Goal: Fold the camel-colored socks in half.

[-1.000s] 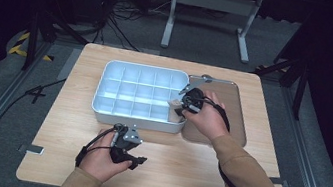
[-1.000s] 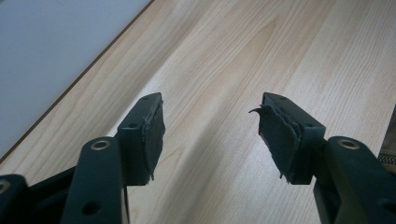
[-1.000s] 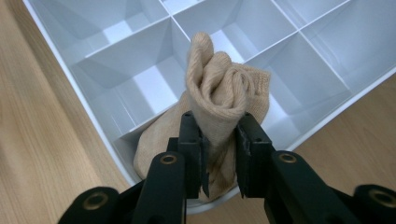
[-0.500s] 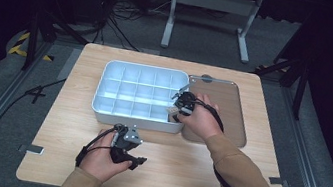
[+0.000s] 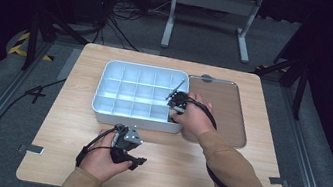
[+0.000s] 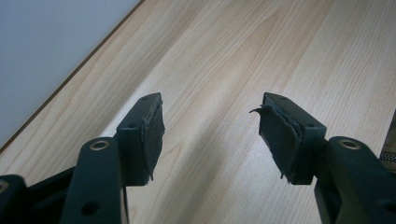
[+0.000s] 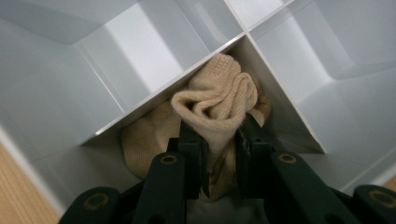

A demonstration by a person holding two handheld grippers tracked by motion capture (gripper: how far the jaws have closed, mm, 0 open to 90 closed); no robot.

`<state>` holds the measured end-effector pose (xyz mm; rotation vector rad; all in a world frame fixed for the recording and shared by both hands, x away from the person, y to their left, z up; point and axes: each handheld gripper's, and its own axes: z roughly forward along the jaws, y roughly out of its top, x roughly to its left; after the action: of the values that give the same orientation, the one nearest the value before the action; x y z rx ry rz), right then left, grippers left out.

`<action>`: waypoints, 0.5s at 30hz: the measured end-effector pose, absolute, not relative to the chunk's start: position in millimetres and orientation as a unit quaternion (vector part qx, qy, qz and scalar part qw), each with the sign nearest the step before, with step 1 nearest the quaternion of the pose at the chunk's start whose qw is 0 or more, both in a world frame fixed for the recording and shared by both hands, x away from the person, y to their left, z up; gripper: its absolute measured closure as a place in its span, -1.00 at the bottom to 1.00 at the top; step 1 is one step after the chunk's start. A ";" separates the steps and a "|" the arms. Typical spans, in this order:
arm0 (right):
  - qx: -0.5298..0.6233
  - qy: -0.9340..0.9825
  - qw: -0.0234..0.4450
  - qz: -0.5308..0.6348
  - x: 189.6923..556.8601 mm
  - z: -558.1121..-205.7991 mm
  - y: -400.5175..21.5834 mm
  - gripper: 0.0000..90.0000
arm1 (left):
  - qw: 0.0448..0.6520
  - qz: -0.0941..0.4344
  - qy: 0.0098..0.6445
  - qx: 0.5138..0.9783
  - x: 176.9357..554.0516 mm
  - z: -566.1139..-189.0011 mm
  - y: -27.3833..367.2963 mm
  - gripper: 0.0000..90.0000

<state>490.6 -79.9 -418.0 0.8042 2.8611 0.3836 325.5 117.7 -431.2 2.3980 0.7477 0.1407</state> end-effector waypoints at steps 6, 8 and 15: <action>0.272 0.953 0.060 0.121 495.1 -420.6 -78.4 0.66 | 0.310 0.053 0.285 0.906 325.4 -431.5 117.8 -0.10; 0.273 0.953 0.060 0.118 495.6 -420.7 -78.0 0.66 | 0.309 0.053 0.285 0.906 325.3 -431.2 117.8 -0.10; 0.271 0.953 0.061 0.124 494.3 -420.1 -78.8 0.62 | 0.311 0.051 0.287 0.905 324.8 -430.4 118.4 -0.10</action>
<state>494.3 -78.8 -420.1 0.8200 2.8812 0.3745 324.8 118.4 -430.4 2.3883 0.7564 0.1359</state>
